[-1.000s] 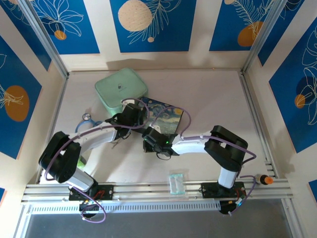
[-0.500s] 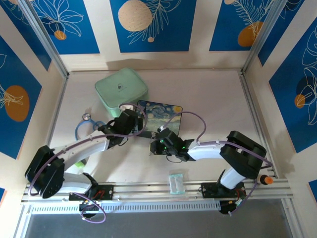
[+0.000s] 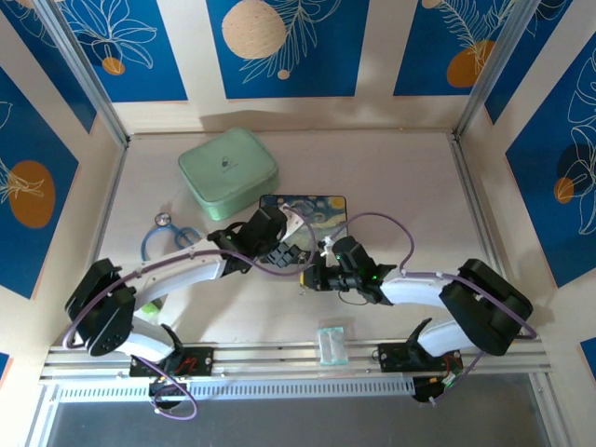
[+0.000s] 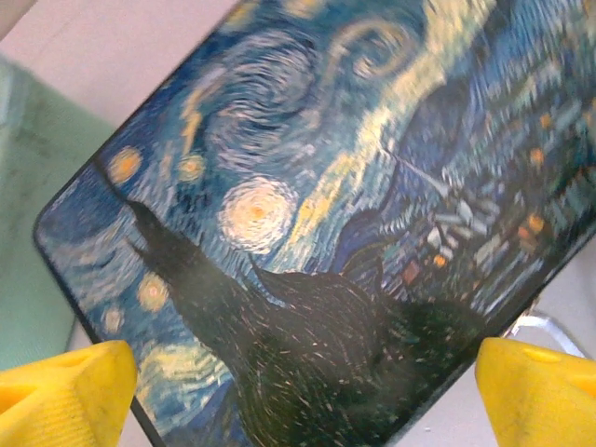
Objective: Unlock a padlock with a key
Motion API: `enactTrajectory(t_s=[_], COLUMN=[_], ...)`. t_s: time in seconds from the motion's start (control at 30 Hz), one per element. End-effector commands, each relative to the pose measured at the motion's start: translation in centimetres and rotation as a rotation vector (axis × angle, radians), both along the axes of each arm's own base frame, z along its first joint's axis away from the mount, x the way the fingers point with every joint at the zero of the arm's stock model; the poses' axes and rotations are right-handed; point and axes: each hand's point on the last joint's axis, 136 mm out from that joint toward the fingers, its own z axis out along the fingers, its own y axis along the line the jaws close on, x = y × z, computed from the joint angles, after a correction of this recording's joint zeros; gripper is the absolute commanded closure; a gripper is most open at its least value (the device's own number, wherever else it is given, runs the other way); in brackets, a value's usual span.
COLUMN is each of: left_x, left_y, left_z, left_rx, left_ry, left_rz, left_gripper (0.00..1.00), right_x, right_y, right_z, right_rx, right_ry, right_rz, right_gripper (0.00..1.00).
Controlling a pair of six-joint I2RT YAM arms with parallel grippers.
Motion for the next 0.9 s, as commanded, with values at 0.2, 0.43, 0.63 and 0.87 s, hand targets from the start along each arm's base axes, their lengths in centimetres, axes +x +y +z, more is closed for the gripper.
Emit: enactTrajectory(t_s=[0.2, 0.43, 0.63, 0.87], left_x=[0.0, -1.1, -4.0, -6.8], left_y=[-1.3, -2.9, -4.2, -5.6], left_z=[-3.7, -4.6, -5.9, -7.6], left_rx=[0.264, 0.267, 0.239, 0.247], left_ry=[-0.019, -0.011, 0.101, 0.187], left_rz=[-0.179, -0.178, -0.204, -0.199], left_gripper=[0.16, 0.53, 0.61, 0.67], right_x=[-2.9, -2.6, -2.0, 0.5], right_y=[-5.9, -7.4, -8.0, -7.5], right_z=[-5.1, -4.5, -3.7, -3.2], right_rx=[-0.117, -0.108, -0.02, 0.074], right_ry=[0.251, 0.244, 0.239, 0.23], right_rz=[-0.108, -0.168, -0.241, -0.337], right_gripper=[0.88, 0.91, 0.91, 0.92])
